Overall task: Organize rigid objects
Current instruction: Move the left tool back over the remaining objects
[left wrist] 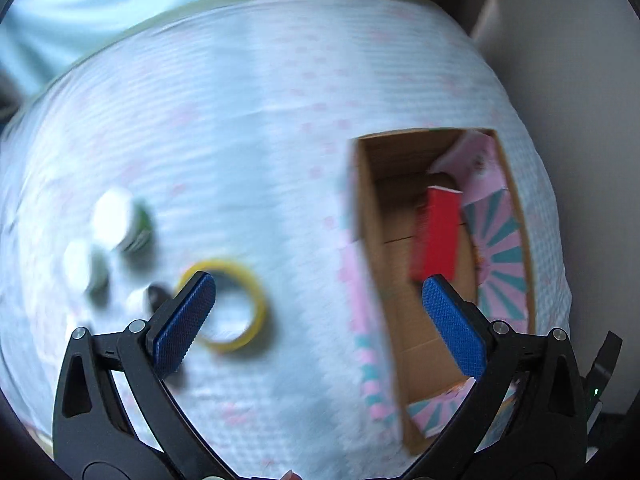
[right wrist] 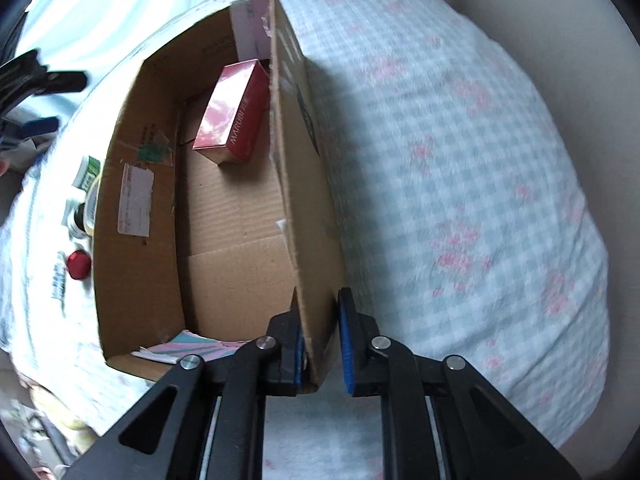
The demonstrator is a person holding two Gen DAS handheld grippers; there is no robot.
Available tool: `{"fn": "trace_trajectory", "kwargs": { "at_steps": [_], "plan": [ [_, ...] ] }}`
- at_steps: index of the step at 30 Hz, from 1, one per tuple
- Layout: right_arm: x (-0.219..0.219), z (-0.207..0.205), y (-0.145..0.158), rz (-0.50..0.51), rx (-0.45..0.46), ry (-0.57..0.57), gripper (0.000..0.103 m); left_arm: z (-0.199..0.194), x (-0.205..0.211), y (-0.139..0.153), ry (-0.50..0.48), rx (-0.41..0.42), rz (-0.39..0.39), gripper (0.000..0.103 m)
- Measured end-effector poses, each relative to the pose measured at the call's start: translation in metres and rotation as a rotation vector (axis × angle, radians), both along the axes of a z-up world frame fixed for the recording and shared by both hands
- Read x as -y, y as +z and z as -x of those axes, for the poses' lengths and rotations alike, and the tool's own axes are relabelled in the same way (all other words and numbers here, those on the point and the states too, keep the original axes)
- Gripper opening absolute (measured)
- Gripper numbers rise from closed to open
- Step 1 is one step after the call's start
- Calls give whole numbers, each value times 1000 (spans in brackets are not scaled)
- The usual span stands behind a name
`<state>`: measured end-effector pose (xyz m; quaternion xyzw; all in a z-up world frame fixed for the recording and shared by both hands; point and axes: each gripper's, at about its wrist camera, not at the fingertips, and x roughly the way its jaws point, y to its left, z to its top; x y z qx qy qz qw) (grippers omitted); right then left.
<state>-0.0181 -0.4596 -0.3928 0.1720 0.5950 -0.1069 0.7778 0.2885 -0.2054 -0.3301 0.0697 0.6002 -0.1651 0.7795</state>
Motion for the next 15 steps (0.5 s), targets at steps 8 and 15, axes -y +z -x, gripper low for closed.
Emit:
{"fn": "trace_trajectory", "kwargs": {
  "at_steps": [8,15],
  "plan": [
    [-9,0,-1,45,24,-4,11,29,-133,19,199,33,-10,103],
    [-7,5,1,48,29,15,11,57,-232,33,202,91,-99,103]
  ]
}}
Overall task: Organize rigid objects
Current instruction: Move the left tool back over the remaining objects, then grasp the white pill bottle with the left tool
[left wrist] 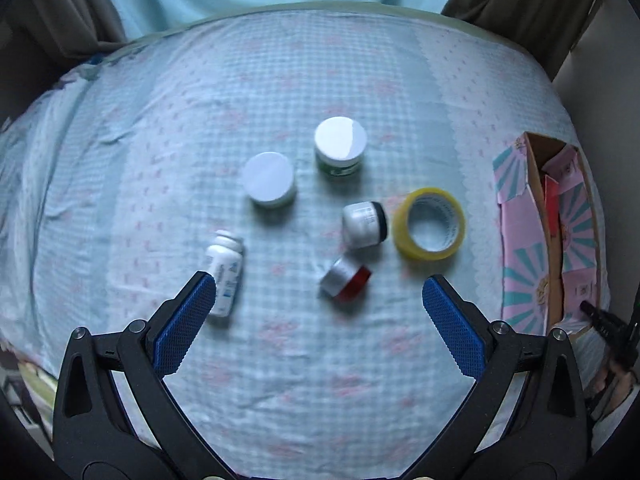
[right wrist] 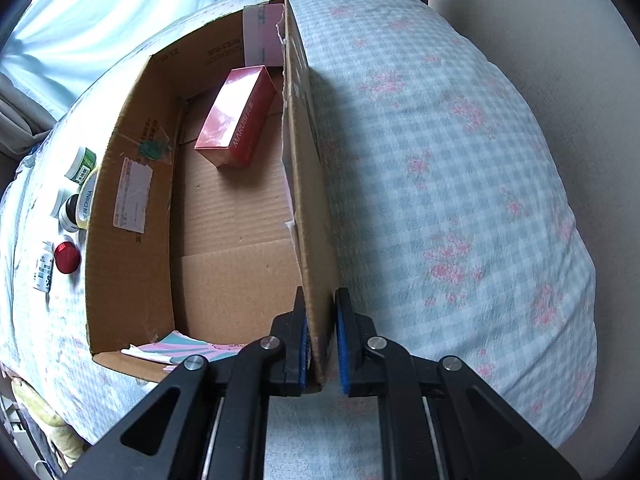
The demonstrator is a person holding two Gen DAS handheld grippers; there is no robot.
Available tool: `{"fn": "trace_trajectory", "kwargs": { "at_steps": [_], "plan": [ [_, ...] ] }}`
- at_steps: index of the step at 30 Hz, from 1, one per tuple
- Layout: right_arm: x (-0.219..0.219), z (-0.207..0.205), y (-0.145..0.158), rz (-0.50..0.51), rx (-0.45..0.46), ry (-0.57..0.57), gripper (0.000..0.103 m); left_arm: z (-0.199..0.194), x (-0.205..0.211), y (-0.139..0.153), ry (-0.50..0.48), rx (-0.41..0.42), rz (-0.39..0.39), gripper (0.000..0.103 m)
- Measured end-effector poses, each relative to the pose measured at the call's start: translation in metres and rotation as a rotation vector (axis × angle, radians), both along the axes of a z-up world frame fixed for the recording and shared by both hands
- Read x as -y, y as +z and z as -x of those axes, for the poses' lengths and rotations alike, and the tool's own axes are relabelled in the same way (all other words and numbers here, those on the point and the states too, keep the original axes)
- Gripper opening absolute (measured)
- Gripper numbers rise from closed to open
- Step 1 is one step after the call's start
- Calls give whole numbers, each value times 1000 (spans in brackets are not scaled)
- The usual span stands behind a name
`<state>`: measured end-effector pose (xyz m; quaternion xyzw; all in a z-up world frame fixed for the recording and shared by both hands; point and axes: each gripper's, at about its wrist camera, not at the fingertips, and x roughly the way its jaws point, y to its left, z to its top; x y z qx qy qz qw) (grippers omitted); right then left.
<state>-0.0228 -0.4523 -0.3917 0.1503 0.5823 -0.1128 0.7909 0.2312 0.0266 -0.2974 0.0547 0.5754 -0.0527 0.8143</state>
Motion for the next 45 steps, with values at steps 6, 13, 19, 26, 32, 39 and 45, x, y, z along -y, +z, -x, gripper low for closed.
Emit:
{"fn": "trace_trajectory", "kwargs": {
  "at_steps": [6,13,19,26,32,39,45],
  "plan": [
    [-1,-1,1,11,-3,8,11,1,-68,-40,-38,-45,7,103],
    [-2,-2,-1,30,-4,14,11,-25,-106,-129,-109,-161,35,99],
    [-5,-3,-2,58,-12,22,11,-45,-121,-189,-120,-245,16,80],
    [-4,-3,-3,49,-16,15,11,-56,-120,-208,-132,-277,-11,62],
    [-3,-3,-5,44,-17,9,11,-62,-117,-213,-144,-290,-45,48],
    [-3,-2,-5,44,-16,8,11,-61,-111,-203,-145,-263,-76,47],
    [-2,-3,-5,41,-17,-1,11,-50,-111,-173,-107,-231,-56,47]
  ]
}}
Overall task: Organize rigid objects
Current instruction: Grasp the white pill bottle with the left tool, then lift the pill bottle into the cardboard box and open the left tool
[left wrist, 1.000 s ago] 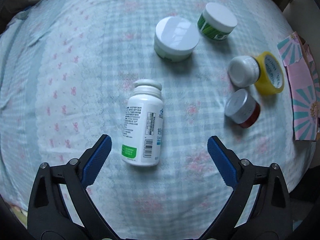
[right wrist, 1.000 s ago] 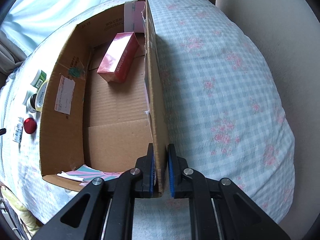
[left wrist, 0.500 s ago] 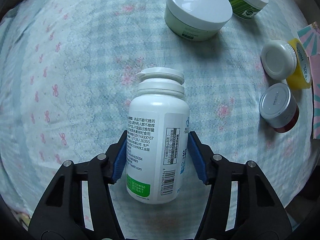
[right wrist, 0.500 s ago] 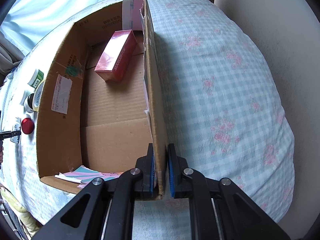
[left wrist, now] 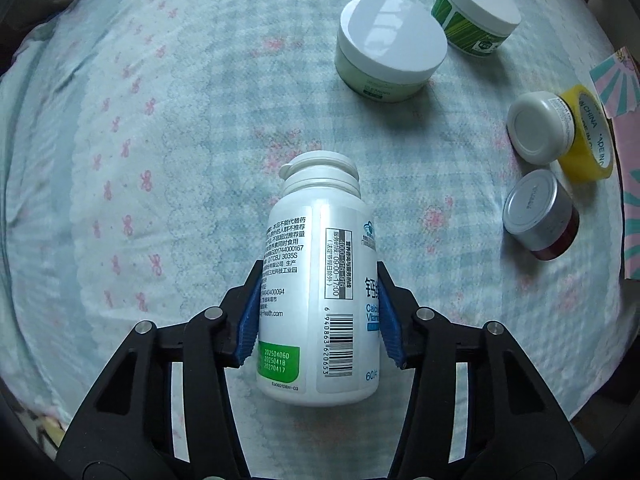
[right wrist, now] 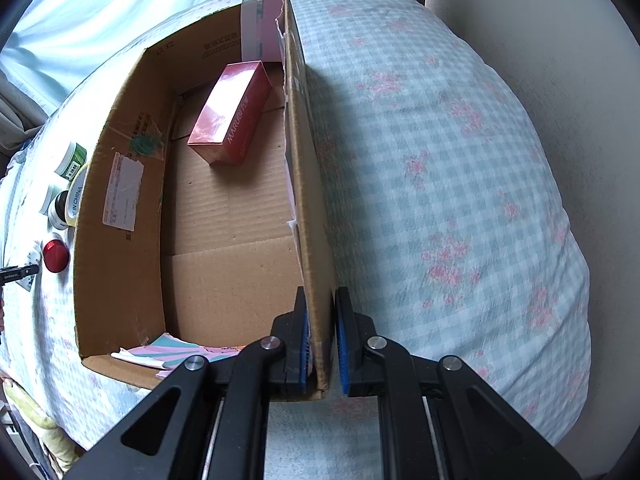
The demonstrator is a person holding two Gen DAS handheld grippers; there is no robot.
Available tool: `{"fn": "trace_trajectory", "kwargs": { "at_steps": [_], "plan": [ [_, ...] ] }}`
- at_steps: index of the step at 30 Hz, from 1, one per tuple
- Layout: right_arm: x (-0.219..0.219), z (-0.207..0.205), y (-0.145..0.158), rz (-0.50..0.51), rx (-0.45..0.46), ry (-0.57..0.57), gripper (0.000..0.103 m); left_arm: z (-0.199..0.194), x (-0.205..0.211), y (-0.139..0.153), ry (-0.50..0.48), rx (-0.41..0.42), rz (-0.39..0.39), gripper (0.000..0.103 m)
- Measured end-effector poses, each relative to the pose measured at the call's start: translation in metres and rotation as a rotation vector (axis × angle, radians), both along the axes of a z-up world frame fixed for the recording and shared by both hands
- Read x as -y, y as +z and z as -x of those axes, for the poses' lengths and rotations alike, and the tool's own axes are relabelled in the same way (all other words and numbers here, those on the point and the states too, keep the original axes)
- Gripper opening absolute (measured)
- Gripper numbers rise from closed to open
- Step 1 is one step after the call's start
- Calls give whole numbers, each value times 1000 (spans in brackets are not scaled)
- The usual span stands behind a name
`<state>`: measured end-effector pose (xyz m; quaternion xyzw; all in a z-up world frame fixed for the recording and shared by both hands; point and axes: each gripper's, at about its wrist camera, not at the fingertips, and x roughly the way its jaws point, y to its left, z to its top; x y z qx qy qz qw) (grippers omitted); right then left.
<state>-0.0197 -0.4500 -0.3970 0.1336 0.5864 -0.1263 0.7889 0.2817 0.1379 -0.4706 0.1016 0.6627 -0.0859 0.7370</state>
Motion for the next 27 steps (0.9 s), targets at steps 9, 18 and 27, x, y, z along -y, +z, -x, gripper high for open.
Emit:
{"fn": "trace_trajectory", "kwargs": {
  "at_steps": [9,18,27],
  "plan": [
    [3,2,1,-40,4,-33,11,11,28,96,31,106,93,47],
    [6,0,0,-64,-11,-21,11,5,130,202,-46,239,184,47],
    [13,-1,-2,-104,-8,3,12,-10,274,226,-179,264,303,47]
  ]
}}
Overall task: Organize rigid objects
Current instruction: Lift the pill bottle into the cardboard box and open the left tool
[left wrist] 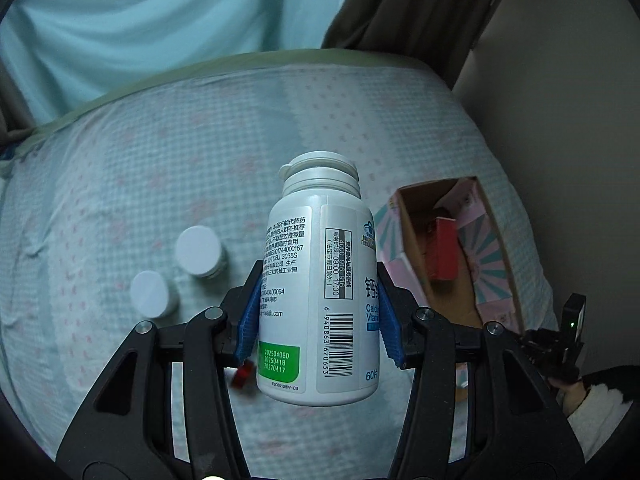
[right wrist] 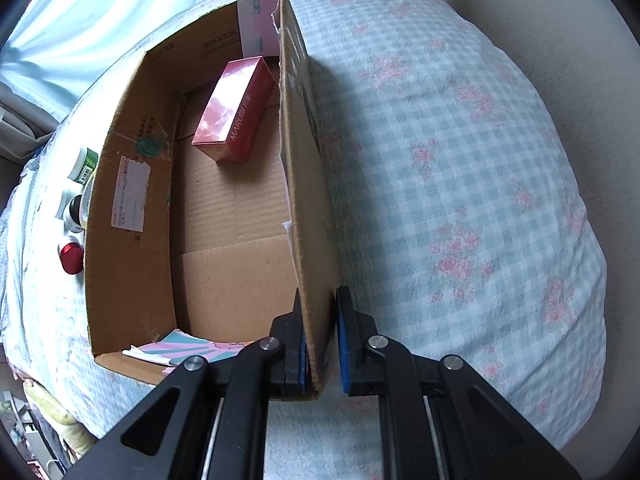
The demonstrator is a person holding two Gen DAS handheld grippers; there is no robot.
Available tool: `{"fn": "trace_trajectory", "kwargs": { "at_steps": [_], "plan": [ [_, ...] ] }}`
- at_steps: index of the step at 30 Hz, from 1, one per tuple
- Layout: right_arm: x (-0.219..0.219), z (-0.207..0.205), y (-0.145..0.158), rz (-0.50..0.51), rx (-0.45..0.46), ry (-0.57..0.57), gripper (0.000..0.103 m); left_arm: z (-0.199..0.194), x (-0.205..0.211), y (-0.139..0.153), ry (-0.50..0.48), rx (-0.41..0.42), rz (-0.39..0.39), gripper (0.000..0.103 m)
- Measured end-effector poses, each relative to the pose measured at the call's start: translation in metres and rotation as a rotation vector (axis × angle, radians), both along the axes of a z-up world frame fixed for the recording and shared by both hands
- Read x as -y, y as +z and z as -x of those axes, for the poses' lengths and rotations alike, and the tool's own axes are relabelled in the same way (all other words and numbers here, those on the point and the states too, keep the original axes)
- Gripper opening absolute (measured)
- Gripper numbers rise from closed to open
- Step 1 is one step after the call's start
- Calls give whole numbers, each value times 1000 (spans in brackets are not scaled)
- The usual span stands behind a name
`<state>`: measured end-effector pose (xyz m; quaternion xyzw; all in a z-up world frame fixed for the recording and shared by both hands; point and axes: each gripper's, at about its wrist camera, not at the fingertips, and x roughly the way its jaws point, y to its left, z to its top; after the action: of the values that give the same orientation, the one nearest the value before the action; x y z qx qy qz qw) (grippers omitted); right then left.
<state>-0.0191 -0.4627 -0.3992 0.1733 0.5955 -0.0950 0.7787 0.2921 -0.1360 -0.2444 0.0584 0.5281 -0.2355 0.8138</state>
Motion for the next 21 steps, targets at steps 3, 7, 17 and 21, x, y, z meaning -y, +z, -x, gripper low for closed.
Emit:
{"fn": "trace_trajectory", "kwargs": {
  "at_steps": [3,7,17,21],
  "plan": [
    [3,1,0,-21,6,-14,12,-1,51,-14,-55,-21,19,47],
    [5,3,0,-41,12,-37,13,1,107,-43,-120,-65,22,47],
    [5,3,1,-52,11,-44,13,-6,169,-130,-159,-176,-38,47],
    [5,3,1,-56,11,-42,14,-5,182,-142,-188,-175,-64,47]
  ]
}}
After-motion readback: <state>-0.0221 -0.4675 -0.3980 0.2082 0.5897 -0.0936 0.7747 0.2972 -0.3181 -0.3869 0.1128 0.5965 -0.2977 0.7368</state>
